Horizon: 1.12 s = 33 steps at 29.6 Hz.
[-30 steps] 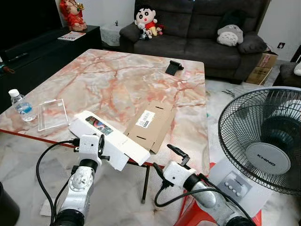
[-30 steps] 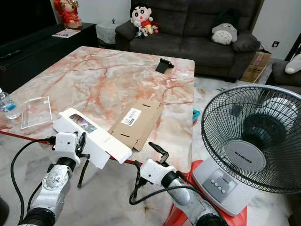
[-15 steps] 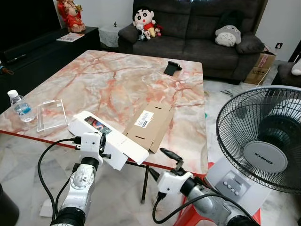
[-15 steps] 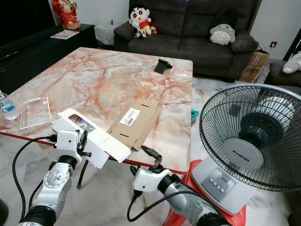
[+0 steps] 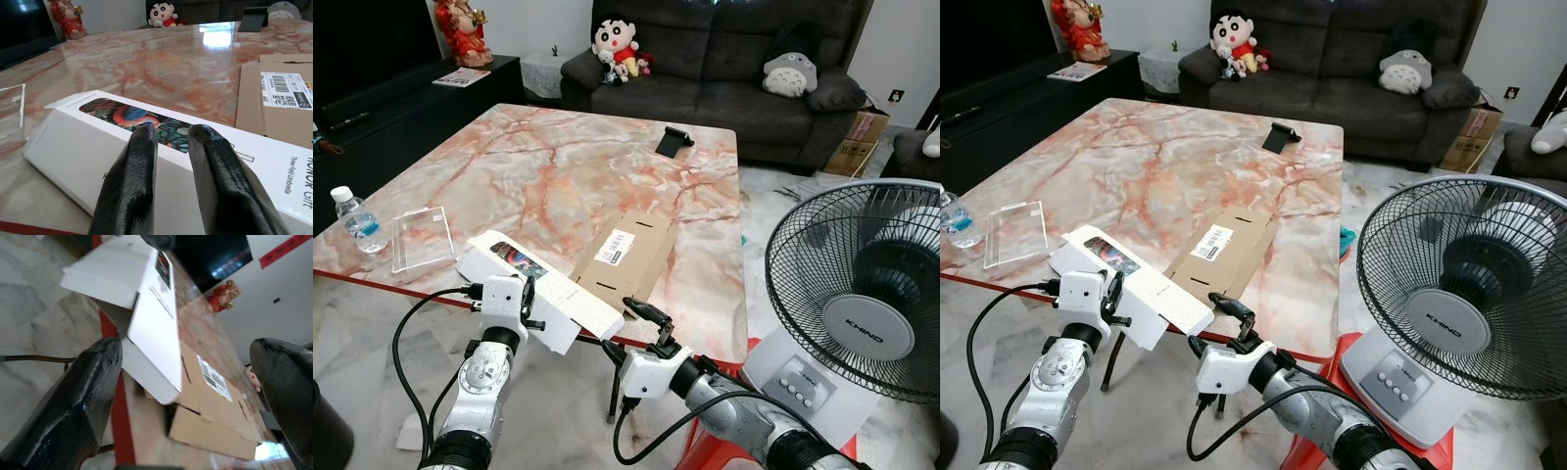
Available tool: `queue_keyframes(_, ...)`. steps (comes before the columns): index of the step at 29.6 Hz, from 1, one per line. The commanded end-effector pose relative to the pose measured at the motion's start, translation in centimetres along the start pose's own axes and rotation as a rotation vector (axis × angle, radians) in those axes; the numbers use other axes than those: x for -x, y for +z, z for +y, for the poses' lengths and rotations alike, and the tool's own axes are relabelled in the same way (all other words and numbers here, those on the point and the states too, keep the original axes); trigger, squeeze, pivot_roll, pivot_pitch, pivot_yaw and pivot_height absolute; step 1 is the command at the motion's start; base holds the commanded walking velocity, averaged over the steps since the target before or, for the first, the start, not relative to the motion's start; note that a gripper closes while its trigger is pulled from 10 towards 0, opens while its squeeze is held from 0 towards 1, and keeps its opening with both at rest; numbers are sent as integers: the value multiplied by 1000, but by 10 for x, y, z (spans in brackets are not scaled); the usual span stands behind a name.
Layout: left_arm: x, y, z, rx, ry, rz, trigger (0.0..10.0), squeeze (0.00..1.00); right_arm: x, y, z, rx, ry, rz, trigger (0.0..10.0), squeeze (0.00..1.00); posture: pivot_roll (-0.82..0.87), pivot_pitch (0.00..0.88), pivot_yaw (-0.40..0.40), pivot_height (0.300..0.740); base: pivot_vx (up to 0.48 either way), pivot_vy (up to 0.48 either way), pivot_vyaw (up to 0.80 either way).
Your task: Picking trash to rubbish bin
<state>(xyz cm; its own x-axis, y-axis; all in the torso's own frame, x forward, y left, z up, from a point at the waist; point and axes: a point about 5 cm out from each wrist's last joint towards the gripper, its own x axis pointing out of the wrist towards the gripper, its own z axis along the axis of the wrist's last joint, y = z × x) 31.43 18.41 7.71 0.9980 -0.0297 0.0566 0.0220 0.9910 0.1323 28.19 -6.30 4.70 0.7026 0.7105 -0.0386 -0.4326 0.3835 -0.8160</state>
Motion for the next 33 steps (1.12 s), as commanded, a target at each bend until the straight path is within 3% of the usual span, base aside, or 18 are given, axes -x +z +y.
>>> queue_keyframes(1,-2,-1,-2,14,-5,15,10000,0,-5,3,-2,29,14,-23,10000,0,47,0,-33,740,0,0,0)
queue_keyframes(11,-1,-1,-2,16,-5,17,10000,0,4,-5,5,75,56,7,10000,0,43,0,-34,740,0,0,0)
queue_keyframes(33,-1,0,1,9,0,12,10000,0,-24,13,0,93,18,-43,10000,0,68,0,-30,740,0,0,0)
